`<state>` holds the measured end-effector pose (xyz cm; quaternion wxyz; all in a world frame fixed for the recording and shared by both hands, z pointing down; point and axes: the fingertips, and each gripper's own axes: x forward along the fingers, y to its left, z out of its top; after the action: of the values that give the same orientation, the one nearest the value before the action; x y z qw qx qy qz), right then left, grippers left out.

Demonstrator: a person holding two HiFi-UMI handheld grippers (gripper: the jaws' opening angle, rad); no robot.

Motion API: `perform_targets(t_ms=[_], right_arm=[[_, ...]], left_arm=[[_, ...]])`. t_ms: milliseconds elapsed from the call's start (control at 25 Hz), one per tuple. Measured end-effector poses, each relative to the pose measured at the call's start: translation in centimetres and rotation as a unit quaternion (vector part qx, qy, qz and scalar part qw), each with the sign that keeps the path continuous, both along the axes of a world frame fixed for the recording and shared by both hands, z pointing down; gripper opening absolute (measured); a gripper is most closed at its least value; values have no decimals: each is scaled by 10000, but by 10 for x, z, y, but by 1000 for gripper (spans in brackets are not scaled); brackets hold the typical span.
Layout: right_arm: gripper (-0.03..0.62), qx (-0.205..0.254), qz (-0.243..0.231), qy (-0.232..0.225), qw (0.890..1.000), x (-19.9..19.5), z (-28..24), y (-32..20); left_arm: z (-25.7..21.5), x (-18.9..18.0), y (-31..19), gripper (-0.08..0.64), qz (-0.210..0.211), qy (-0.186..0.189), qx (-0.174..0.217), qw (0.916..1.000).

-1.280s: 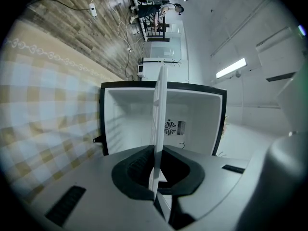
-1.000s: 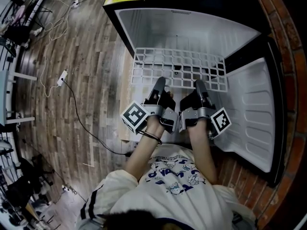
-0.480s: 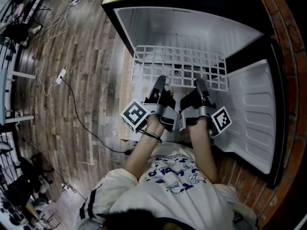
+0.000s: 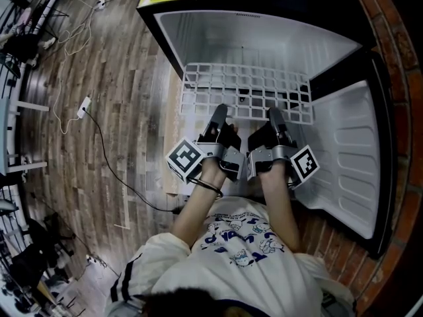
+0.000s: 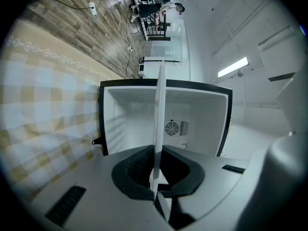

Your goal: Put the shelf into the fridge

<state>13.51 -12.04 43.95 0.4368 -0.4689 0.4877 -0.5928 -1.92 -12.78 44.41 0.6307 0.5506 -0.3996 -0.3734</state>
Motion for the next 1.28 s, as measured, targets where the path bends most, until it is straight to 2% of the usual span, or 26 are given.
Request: perform_targets(t_ms=[480, 680, 800, 920, 960, 1280], right_arm=[[51, 165, 294, 415, 9986, 18, 1, -2], [91, 112, 430, 367, 9983, 28, 5, -3], [98, 110, 534, 516, 9972, 39, 6, -6], [85, 166, 574, 587, 9965, 45, 4, -10], [55, 182, 579, 539, 9967, 46, 3, -11], [51, 83, 523, 530, 9972, 45, 0, -11]], left_arm=[[-3, 1, -1, 37, 4, 74, 21, 10000], [-5, 1, -2, 37, -12, 116, 43, 9999], [-4, 1, -2, 37, -8, 105, 46, 9999], [-2, 1, -1, 37, -3, 64, 9, 10000], [0, 0, 0, 37, 8, 19, -10, 10000], [-6, 1, -3, 37, -49, 121, 137, 9998]])
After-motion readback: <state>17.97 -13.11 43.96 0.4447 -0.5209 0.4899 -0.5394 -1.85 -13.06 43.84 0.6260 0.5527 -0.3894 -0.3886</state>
